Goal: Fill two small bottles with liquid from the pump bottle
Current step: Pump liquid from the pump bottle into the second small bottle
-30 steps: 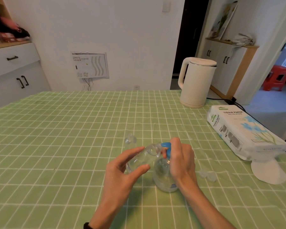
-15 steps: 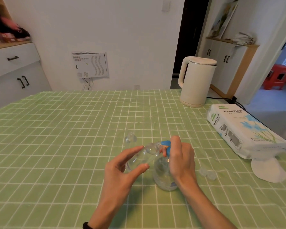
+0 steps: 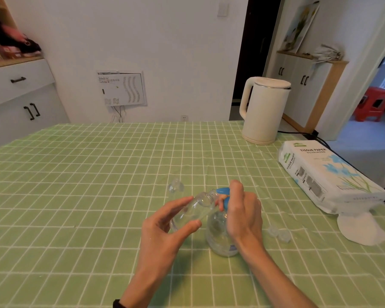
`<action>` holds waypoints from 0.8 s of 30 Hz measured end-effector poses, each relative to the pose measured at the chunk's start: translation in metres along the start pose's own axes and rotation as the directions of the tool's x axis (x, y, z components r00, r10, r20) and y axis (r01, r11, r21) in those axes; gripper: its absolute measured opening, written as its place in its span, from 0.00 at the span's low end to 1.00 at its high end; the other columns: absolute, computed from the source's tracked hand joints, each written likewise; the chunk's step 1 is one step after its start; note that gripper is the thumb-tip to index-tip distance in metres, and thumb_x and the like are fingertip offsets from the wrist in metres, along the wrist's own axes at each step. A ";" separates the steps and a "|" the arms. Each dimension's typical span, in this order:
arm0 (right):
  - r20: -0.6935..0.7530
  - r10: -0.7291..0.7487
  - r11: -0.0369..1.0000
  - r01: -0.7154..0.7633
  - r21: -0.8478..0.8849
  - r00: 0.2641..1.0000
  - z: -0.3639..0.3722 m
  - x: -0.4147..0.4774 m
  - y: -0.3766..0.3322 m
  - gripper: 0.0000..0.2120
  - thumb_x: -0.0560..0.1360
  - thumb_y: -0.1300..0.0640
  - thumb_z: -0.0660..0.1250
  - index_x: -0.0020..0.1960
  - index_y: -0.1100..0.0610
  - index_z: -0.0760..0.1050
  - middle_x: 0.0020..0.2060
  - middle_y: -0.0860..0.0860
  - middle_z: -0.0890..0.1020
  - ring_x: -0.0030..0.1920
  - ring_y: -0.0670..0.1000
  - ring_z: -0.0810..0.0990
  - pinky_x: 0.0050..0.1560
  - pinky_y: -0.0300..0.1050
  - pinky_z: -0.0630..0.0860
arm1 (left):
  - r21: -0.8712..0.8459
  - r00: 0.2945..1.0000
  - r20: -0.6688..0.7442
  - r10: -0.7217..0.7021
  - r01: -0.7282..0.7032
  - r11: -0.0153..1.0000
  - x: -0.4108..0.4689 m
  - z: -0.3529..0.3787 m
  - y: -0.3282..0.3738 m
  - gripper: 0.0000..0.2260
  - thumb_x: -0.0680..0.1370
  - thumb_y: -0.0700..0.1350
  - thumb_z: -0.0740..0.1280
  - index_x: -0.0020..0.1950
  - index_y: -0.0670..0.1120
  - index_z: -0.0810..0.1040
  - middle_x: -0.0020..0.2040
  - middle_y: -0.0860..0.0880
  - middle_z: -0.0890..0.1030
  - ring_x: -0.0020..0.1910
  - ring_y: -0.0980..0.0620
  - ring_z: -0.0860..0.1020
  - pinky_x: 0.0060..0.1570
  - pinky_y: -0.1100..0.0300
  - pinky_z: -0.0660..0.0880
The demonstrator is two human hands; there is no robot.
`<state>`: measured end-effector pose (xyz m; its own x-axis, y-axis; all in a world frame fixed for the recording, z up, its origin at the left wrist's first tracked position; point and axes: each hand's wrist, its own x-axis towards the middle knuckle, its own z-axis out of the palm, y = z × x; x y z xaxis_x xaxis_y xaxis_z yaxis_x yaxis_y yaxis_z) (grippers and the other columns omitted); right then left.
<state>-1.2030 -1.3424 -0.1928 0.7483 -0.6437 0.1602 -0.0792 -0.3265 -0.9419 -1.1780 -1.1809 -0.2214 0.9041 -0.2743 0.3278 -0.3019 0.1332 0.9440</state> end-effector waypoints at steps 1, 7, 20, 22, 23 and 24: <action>0.003 -0.011 1.000 0.011 -0.003 1.000 0.000 0.000 0.000 0.29 0.69 0.34 0.45 0.22 0.48 0.72 0.31 0.41 0.85 0.35 0.42 0.80 0.43 0.48 0.72 | -0.001 1.000 0.000 -0.004 0.004 1.000 0.000 0.000 0.000 0.22 0.67 0.43 0.81 0.59 0.60 0.86 0.59 0.57 0.88 0.63 0.58 0.84 0.67 0.64 0.76; 0.006 -0.019 1.000 0.019 -0.019 1.000 -0.001 0.002 0.001 0.26 0.74 0.44 0.49 0.22 0.48 0.74 0.23 0.40 0.79 0.28 0.42 0.76 0.38 0.48 0.66 | 0.004 1.000 -0.009 -0.014 0.014 1.000 0.001 0.000 -0.002 0.23 0.67 0.44 0.82 0.60 0.59 0.86 0.59 0.56 0.88 0.63 0.57 0.84 0.67 0.59 0.79; -0.018 0.006 1.000 -0.007 -0.016 1.000 0.003 0.000 0.002 0.37 0.73 0.26 0.41 0.21 0.44 0.75 0.32 0.39 0.87 0.31 0.40 0.81 0.41 0.47 0.71 | 0.022 0.999 -0.013 -0.045 0.045 0.999 -0.002 0.000 -0.003 0.22 0.67 0.43 0.81 0.59 0.59 0.86 0.59 0.58 0.88 0.63 0.59 0.83 0.66 0.57 0.77; -0.024 0.003 1.000 -0.004 -0.021 1.000 0.003 -0.001 0.002 0.36 0.73 0.28 0.42 0.22 0.44 0.75 0.33 0.39 0.86 0.33 0.40 0.81 0.41 0.47 0.71 | 0.030 0.999 -0.014 -0.046 0.046 0.998 -0.002 0.000 -0.003 0.22 0.67 0.43 0.81 0.59 0.60 0.86 0.59 0.58 0.88 0.64 0.60 0.83 0.66 0.57 0.77; -0.028 -0.002 1.000 0.001 -0.019 1.000 0.003 -0.001 0.002 0.34 0.73 0.29 0.43 0.22 0.44 0.75 0.32 0.39 0.86 0.34 0.40 0.81 0.41 0.47 0.71 | 0.036 0.999 -0.012 -0.044 0.044 0.998 -0.001 0.000 -0.003 0.22 0.67 0.44 0.81 0.59 0.60 0.86 0.59 0.58 0.88 0.64 0.60 0.83 0.66 0.59 0.78; -0.029 -0.010 1.000 0.010 -0.012 1.000 0.002 -0.001 0.002 0.32 0.72 0.31 0.43 0.22 0.44 0.75 0.31 0.39 0.86 0.34 0.40 0.81 0.41 0.47 0.71 | 0.040 0.999 -0.009 -0.040 0.041 0.998 -0.001 0.000 -0.003 0.22 0.67 0.44 0.81 0.59 0.60 0.86 0.59 0.58 0.88 0.64 0.60 0.83 0.65 0.60 0.80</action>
<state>-1.2025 -1.3404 -0.1952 0.7296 -0.6603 0.1783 -0.0796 -0.3408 -0.9368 -1.1784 -1.1808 -0.2244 0.9183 -0.2704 0.2892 -0.2767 0.0840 0.9573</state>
